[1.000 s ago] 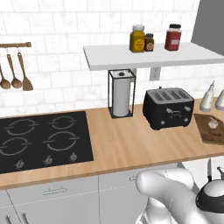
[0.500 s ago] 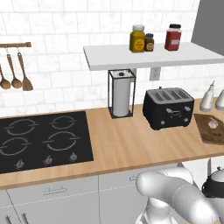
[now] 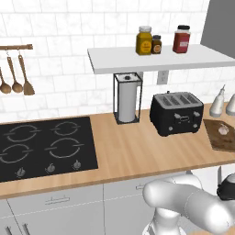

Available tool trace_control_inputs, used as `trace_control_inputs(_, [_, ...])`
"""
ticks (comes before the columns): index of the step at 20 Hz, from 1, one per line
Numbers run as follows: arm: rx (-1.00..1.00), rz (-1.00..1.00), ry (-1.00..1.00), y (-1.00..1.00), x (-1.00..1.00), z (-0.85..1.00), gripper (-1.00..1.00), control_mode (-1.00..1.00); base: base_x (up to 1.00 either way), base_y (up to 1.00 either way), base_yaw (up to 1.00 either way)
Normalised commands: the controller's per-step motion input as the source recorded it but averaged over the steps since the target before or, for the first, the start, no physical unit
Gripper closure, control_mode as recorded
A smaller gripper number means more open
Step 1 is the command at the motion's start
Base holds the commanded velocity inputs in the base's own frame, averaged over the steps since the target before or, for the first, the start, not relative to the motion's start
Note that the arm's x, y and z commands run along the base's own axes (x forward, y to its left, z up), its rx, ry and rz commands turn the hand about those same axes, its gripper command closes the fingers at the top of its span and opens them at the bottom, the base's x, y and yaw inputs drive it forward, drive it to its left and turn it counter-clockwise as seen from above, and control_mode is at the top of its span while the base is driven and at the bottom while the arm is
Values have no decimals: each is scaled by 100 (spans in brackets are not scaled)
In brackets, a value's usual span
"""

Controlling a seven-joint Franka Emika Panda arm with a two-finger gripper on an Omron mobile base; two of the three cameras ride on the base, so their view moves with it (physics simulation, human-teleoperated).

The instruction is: Place the appropriate cutting tool for cutting the garlic skin on the cutting board.

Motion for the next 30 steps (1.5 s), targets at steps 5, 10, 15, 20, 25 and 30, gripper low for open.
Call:
trace_control_inputs(5, [-1,0,0,26,0,-41,-100,-100,0,0,0])
trace_control_inputs(10, [-5,0,0,28,1,-43,-100,-100,0,0,0])
trace_control_inputs(15, [-1,0,0,0,0,-30,-100,-100,0,0,0])
trace_control_inputs(20, [-1,0,2,0,-7,-32,-100,-100,0,0,0])
trace_control_inputs(25, [0,0,5,0,0,-31,-100,-100,0,0,0])
trace_control_inputs(30, [0,3,2,0,-19,-18,-100,-100,0,0,0])
